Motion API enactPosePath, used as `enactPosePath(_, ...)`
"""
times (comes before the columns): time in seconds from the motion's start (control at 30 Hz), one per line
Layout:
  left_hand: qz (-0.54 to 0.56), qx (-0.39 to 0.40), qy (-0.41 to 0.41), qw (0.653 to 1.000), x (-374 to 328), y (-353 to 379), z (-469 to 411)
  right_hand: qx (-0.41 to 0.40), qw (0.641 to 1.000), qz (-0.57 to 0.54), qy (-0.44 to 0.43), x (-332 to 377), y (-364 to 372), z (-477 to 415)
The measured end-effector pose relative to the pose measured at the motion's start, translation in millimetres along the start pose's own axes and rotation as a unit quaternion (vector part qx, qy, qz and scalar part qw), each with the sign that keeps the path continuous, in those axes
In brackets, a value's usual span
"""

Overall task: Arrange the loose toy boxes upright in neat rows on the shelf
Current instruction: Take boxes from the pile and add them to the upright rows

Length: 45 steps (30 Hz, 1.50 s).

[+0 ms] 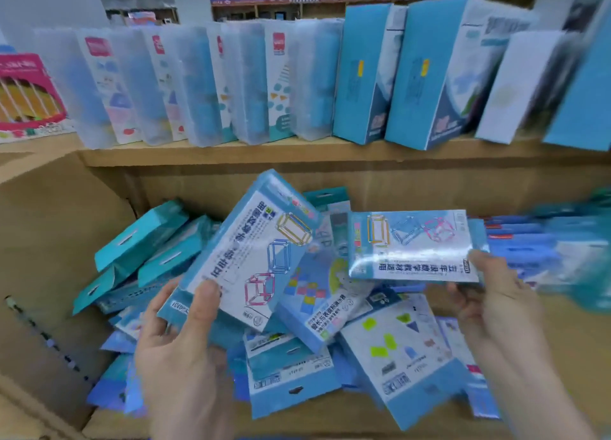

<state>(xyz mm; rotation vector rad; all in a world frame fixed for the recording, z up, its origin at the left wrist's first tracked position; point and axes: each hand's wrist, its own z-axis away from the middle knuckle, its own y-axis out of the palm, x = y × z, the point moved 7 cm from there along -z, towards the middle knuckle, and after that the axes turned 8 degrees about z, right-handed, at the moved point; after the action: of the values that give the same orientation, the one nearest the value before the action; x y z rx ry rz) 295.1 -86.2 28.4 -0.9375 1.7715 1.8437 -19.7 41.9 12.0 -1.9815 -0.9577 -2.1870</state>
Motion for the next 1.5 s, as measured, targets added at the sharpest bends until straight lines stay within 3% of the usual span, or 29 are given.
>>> enactPosePath(0.13, 0.011, 0.044, -0.018, 0.999, 20.4, 22.0, 13.8, -0.075, 0.997, 0.018, -0.027, 14.6, -46.5, -5.9)
enactPosePath(0.3, -0.06, 0.106, -0.029, 0.992, 46.5, 45.6, 32.5, -0.131, 0.974, 0.088, -0.163, 56.0, -94.7, -10.8)
enactPosePath(0.4, -0.096, 0.134, -0.028, 0.986, 56.6, 64.6, 48.3, -0.104, 0.955, 0.17, -0.219, 74.4, -112.0, -19.5)
enactPosePath(0.57, -0.17, 0.198, -0.023, 0.965, 77.5, 112.4, 84.6, -0.02, 0.939, 0.249, -0.235, 80.3, -146.8, -50.6)
enactPosePath(0.73, -0.318, 0.31, -0.02, 0.896, 112.7, 168.2, 131.1, 0.049, 0.92, 0.308, -0.236, 85.7, -189.5, -75.8)
enactPosePath(0.93, -0.484, 0.45, -0.014, 0.75, 184.2, 225.1, 166.0, 0.096, 0.923, 0.306, -0.213, 77.6, -233.3, -108.5)
enactPosePath(1.0, -0.521, 0.458, -0.02, 0.72, 208.8, 232.2, 166.1, 0.096, 0.927, 0.303, -0.198, 72.8, -244.4, -117.4)
enactPosePath(1.07, -0.531, 0.452, -0.02, 0.717, 224.7, 237.2, 160.2, 0.089, 0.932, 0.3, -0.183, 70.0, -254.0, -124.7)
enactPosePath(1.2, -0.576, 0.432, 0.082, 0.689, 230.9, 249.2, 157.7, 0.042, 0.913, 0.352, -0.2, 70.4, -266.1, -133.9)
enactPosePath(1.27, -0.592, 0.411, 0.149, 0.677, 228.1, 251.0, 163.6, 0.025, 0.888, 0.386, -0.251, 75.3, -265.1, -132.6)
enactPosePath(1.4, -0.543, 0.407, 0.178, 0.713, 232.0, 238.8, 171.5, 0.044, 0.81, 0.48, -0.334, 86.0, -252.6, -128.3)
enactPosePath(1.5, -0.558, 0.39, 0.149, 0.717, 238.5, 224.9, 171.1, 0.1, 0.818, 0.493, -0.278, 85.6, -252.5, -132.2)
